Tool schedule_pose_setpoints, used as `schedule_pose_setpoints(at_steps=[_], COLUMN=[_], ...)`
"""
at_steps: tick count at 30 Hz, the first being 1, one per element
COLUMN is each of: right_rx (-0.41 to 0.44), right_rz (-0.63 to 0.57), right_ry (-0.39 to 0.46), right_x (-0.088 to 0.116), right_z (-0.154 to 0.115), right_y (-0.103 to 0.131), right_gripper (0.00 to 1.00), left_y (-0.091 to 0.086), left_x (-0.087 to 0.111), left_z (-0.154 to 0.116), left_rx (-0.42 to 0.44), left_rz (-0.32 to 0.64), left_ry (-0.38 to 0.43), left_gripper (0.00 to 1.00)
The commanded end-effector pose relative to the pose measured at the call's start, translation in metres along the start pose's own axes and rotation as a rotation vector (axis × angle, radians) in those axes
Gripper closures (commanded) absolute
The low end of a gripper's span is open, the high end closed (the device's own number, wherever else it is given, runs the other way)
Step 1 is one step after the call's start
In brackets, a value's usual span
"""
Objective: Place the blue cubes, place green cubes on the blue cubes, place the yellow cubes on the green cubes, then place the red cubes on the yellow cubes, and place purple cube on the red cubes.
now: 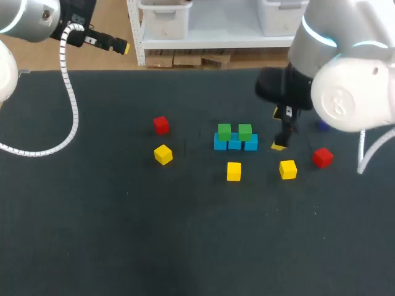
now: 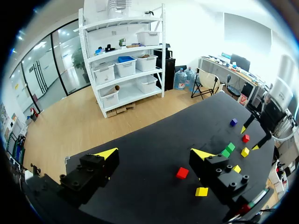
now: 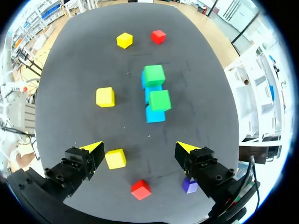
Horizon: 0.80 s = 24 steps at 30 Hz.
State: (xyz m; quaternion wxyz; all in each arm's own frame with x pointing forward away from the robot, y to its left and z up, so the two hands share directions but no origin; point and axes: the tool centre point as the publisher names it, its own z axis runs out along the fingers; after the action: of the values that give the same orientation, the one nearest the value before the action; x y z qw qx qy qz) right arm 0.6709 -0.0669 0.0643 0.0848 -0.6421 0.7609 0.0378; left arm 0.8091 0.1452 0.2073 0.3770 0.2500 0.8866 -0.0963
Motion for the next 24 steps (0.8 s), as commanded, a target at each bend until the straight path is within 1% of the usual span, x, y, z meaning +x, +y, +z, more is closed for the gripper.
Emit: schedule_pose_setpoints(at_steps=[1, 7, 17, 19, 24], right_rx=[0.093, 0.082, 0.073, 0.073, 0.067], right_rz=[-0.018, -0.045, -0.079, -0.079, -0.098], right_ry=[0.022, 0.043, 0.056, 0.055, 0.053], right_x=[0.007, 0.013, 0.012, 0.011, -0.003], right_z=[-0.001, 0.003, 0.013, 0.015, 0.015], right_y=[0.012, 0.019, 0.027, 0.028, 0.033], right_gripper=[0.0, 0.0, 0.0, 0.0, 0.0], left_y=[0.0, 0.0, 0.0, 0.0, 0.0], left_x=[0.0, 0.0, 0.0, 0.0, 0.0], left_z=[0.001, 0.001, 0.001, 0.001, 0.001], left_rx=[-0.001, -0.001, -0.001, -0.001, -0.001], left_rz=[-0.001, -0.001, -0.001, -0.001, -0.001], left_ry=[-0.001, -0.001, -0.001, -0.001, -0.001], left_gripper=[0.0, 0.0, 0.0, 0.0, 0.0])
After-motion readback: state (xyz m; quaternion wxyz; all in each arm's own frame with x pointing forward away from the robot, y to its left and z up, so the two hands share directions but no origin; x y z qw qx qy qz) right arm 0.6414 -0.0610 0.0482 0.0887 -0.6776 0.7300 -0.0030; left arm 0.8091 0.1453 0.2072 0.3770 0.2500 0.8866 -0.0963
